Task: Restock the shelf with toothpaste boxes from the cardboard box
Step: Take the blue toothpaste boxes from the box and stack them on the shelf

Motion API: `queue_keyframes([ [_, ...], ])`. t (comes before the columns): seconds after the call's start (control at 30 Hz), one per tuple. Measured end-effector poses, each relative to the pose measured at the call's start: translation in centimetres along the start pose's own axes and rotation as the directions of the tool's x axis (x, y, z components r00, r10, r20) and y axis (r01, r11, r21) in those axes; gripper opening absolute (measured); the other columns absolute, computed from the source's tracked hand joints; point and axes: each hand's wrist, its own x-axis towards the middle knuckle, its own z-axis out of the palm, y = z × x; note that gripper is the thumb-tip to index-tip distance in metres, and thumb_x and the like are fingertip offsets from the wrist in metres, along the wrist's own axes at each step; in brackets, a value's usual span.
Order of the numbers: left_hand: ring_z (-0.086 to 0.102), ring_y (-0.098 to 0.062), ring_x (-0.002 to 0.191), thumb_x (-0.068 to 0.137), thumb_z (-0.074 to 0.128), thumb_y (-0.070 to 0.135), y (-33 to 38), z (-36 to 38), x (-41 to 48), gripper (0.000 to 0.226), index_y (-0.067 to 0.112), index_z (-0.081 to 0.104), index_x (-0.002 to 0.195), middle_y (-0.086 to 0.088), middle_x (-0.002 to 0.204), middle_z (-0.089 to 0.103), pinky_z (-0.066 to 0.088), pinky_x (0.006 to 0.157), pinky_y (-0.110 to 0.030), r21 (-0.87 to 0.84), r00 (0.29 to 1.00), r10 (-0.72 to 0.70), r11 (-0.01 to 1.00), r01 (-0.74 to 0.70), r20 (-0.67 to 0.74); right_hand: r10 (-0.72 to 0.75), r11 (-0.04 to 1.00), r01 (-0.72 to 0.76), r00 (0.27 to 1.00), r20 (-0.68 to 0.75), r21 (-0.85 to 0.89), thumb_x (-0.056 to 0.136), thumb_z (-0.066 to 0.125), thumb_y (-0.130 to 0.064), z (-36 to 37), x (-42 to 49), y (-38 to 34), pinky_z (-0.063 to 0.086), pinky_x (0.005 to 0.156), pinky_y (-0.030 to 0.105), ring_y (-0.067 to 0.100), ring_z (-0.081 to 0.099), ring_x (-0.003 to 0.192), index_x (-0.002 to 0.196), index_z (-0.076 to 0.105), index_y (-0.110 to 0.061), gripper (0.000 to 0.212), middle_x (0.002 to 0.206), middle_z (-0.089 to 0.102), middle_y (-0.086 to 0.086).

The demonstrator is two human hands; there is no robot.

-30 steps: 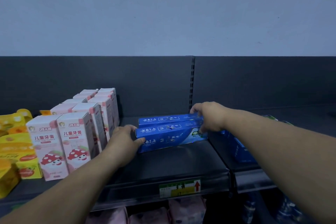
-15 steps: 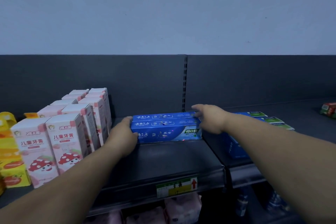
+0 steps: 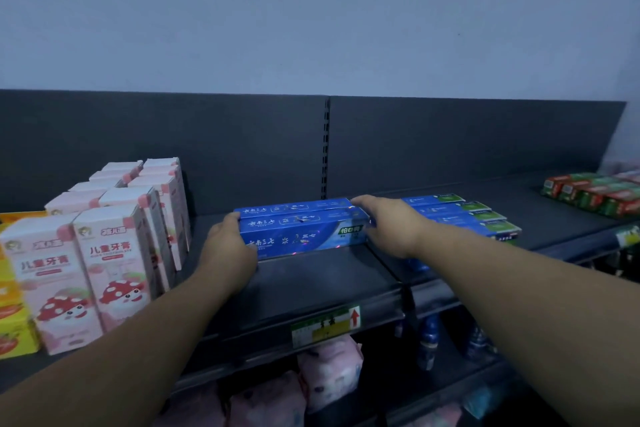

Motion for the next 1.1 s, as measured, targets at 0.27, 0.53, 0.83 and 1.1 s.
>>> queue_keyframes([
  [0.27, 0.024, -0.028, 0.139, 0.086, 0.063, 0.019, 3.7, 1.5, -4.0, 0.067, 0.014, 0.033, 0.145, -0.011, 0.151, 0.025, 0.019, 0.115, -0.034, 0.068, 0.975, 0.203, 0.978, -0.198, -0.094, -0.062, 0.998, 0.063, 0.995, -0.073, 0.012, 0.089, 0.062, -0.012, -1.4, -5.0, 1.5, 0.035, 0.096, 0.021, 0.020, 0.047, 0.127, 0.142, 0.047, -0.026, 0.057, 0.138, 0.053, 0.001],
  [0.53, 0.017, -0.027, 0.143, 0.088, 0.061, 0.031, 12.6, 8.4, -12.7, 0.070, 0.022, 0.025, 0.148, -0.005, 0.155, 0.018, 0.017, 0.117, -0.039, 0.138, 0.911, 0.401, 0.901, -0.411, 0.094, 0.010, 1.000, -0.012, 0.996, -0.092, -0.021, 0.086, 0.069, -0.028, -4.5, -16.3, 9.1, 0.031, 0.111, 0.028, 0.017, 0.037, 0.137, 0.145, 0.041, -0.029, 0.065, 0.150, 0.039, -0.002],
  [0.83, 0.014, -0.025, 0.143, 0.091, 0.058, 0.037, 25.2, 20.3, -28.3, 0.070, 0.025, 0.022, 0.149, -0.001, 0.156, 0.014, 0.019, 0.116, -0.039, -0.003, 0.774, 0.545, 0.818, -0.575, 0.322, 0.352, 0.934, -0.356, 0.932, -0.090, -0.028, 0.087, 0.070, -0.035, -8.5, -36.7, 25.1, 0.040, 0.107, 0.036, 0.023, 0.043, 0.132, 0.147, 0.037, -0.030, 0.069, 0.151, 0.036, 0.001],
  [1.1, 0.015, -0.024, 0.143, 0.089, 0.060, 0.038, 30.9, 30.1, -40.3, 0.070, 0.027, 0.023, 0.148, 0.002, 0.156, 0.014, 0.020, 0.116, -0.040, -0.105, 0.646, 0.593, 0.770, -0.629, 0.481, 0.614, 0.784, -0.620, 0.780, -0.122, -0.024, 0.086, 0.070, -0.034, -9.0, -53.3, 35.6, 0.042, 0.102, 0.031, 0.021, 0.048, 0.127, 0.143, 0.043, -0.031, 0.063, 0.144, 0.044, 0.000],
])
